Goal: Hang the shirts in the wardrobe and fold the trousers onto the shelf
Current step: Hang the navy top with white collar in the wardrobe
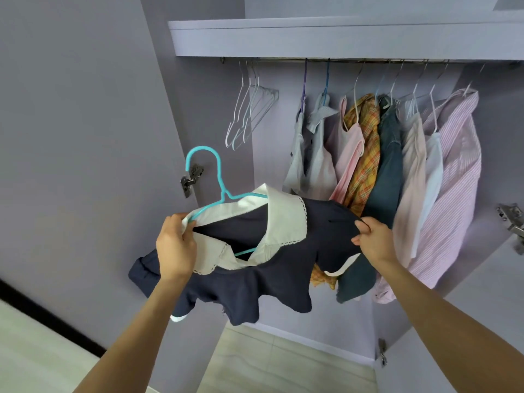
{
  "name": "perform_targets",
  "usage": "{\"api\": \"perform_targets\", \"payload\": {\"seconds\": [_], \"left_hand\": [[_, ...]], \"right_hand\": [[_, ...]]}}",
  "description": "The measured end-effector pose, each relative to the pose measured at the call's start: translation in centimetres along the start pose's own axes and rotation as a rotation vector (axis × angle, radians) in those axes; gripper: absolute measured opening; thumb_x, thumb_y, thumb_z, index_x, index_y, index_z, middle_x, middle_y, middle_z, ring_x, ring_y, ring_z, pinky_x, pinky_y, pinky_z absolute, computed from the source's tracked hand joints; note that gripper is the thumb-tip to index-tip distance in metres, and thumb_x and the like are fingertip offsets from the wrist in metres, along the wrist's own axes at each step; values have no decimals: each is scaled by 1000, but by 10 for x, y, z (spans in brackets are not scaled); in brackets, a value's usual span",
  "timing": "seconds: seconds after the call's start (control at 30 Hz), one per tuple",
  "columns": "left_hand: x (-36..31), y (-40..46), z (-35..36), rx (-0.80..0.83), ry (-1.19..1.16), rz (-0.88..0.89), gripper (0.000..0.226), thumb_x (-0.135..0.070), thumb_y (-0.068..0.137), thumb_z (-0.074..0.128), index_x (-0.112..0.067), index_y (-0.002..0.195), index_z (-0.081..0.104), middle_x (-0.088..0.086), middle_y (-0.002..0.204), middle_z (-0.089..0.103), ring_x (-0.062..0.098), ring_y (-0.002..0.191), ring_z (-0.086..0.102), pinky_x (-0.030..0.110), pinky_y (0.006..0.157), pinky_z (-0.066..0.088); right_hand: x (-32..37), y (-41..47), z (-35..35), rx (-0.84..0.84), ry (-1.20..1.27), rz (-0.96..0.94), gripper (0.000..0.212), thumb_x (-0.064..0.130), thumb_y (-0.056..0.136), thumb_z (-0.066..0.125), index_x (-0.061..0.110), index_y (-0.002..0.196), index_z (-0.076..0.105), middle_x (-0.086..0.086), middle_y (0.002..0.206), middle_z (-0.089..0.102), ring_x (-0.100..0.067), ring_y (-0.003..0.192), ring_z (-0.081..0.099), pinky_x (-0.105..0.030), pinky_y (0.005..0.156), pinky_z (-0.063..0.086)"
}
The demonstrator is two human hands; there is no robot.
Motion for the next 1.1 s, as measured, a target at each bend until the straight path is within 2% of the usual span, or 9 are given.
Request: {"api": "perform_targets", "payload": {"seconds": [0.17, 0.27, 0.4, 0.5, 0.63, 0.77, 0.87, 1.0, 1.1], "left_hand": [[-17, 6, 17, 176, -21, 76, 13, -5, 92, 54, 0, 101, 62, 5, 88, 57, 20, 78, 49, 16, 65, 28], [-29, -1, 36, 274, -23, 114, 12, -7, 92, 55, 2, 98, 61, 12, 90, 60, 21, 78, 50, 18, 64, 29], [-38, -11, 54, 365, -49, 133, 12, -10, 92, 55, 0, 97, 61, 9, 90, 60, 20, 79, 50, 19, 66, 31], [-39, -12, 56, 395, -65, 119, 13, -12, 93, 56, -3, 99, 62, 1, 86, 59, 18, 78, 50, 15, 64, 31], [-35, -8, 57, 520, -33, 117, 22, -30, 90, 60, -20, 110, 61, -12, 85, 60, 17, 84, 57, 9, 70, 40], [0, 7, 47, 604, 45, -3, 44, -49, 86, 58, -32, 127, 50, -21, 103, 57, 7, 104, 53, 34, 103, 34], [31, 15, 41, 597, 21, -77, 39, -32, 92, 56, -22, 129, 50, -3, 115, 59, 21, 113, 52, 33, 98, 38], [53, 30, 43, 499, 104, -159, 27, -10, 94, 48, -10, 120, 54, 13, 104, 63, 36, 102, 55, 29, 77, 39], [45, 35, 47, 459, 102, -120, 46, -10, 90, 52, -18, 135, 42, 11, 119, 53, 32, 108, 51, 40, 93, 42]], "right_hand": [[20, -8, 12, -1, -163, -83, 36, -4, 81, 48, 4, 114, 60, -17, 117, 60, -38, 108, 53, -40, 90, 44], [77, -22, 9, -117, -52, -438, 46, -6, 77, 52, 5, 122, 56, -11, 122, 58, -30, 114, 52, -42, 100, 41], [121, -40, 48, 234, -229, -648, 44, 24, 92, 51, 18, 135, 45, -1, 117, 57, -17, 111, 48, -31, 91, 41], [130, -40, 59, 246, -405, -702, 29, 21, 96, 45, 12, 122, 53, 3, 98, 54, -20, 107, 45, -28, 82, 33], [128, -35, 47, 172, -232, -648, 16, 6, 93, 47, 6, 102, 62, 3, 87, 39, -13, 79, 43, -22, 63, 27], [120, -28, 35, 122, -216, -630, 22, -7, 88, 48, 3, 100, 63, -7, 86, 52, -23, 92, 48, -36, 76, 41], [108, -18, 18, 57, -202, -580, 22, -9, 88, 48, -1, 103, 63, -12, 92, 61, -26, 96, 49, -29, 79, 39], [90, -9, 1, -6, -135, -456, 21, 1, 93, 47, -2, 106, 63, -12, 94, 57, -24, 94, 48, -20, 75, 32], [92, -10, -1, -16, -162, -455, 21, 0, 92, 48, -2, 104, 65, -15, 95, 63, -30, 94, 52, -25, 77, 35]]}}
Point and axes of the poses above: each hand's wrist, its own y-axis towards the middle knuckle, its own z-axis out of the palm, x = y × z, the point moved 8 cm from there along y, towards the middle knuckle
